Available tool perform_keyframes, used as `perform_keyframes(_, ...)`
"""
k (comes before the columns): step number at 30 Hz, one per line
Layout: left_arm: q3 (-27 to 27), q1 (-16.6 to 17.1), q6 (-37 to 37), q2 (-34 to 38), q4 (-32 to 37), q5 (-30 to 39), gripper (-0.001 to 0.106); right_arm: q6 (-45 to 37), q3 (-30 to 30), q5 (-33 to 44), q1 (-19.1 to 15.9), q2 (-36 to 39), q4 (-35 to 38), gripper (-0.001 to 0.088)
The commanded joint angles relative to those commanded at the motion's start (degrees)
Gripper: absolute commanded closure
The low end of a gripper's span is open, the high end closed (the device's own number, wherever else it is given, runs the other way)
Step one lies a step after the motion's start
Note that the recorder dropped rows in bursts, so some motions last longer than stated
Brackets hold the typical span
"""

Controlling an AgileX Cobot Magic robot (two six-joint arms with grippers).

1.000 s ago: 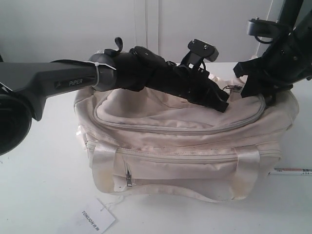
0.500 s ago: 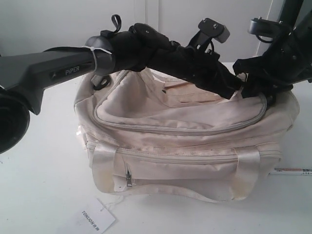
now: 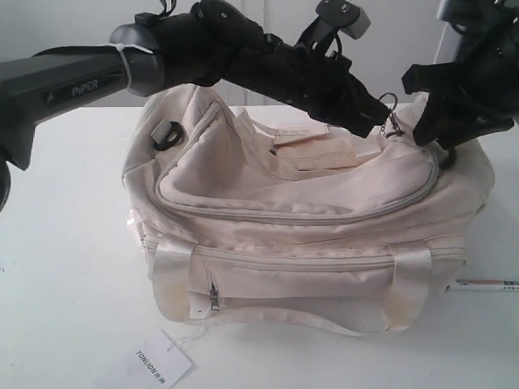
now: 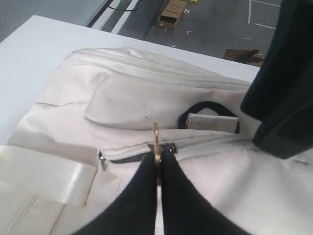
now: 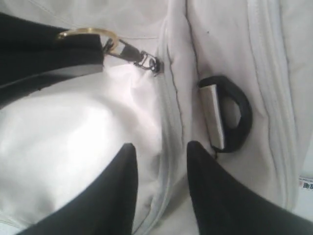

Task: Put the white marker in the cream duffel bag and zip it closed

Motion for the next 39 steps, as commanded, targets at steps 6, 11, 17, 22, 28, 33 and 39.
perform_keyframes(6,0.00,0.00,0.00,-1.27,1.88,1.91,0.105,3.74,-1.32,-1.79,-3.28,0.01,1.46,0.0531)
perform_keyframes(11,0.00,0.00,0.00,-2.68,3.85,2.04,0.105,4.64,-1.32,-3.43,-4.75,0.38,3.48,0.0531)
perform_keyframes(17,0.00,0.00,0.26,-4.62,4.76,2.27,0.105,5.09,-1.32,-5.33,-5.25,2.39,8.44,0.0531)
perform_keyframes(22,0.00,-0.15,0.26,-5.32,4.87,2.75,0.105,1.87,-1.56,-6.63,-5.25,4.44,15.04,0.0530)
perform_keyframes(28,0.00,-0.23,1.94,-5.97,4.99,3.13,0.105,1.62,-5.03,-7.56,-5.25,7.42,17.79,0.0530)
perform_keyframes(33,0.00,-0.23,3.69,-5.97,4.99,3.51,0.105,1.62,-6.66,-7.45,-5.06,10.09,19.14,0.0432)
perform_keyframes(39,0.00,-0.23,4.24,-5.97,4.74,4.57,0.105,1.49,-6.66,-7.73,-3.92,10.59,18.89,0.0367)
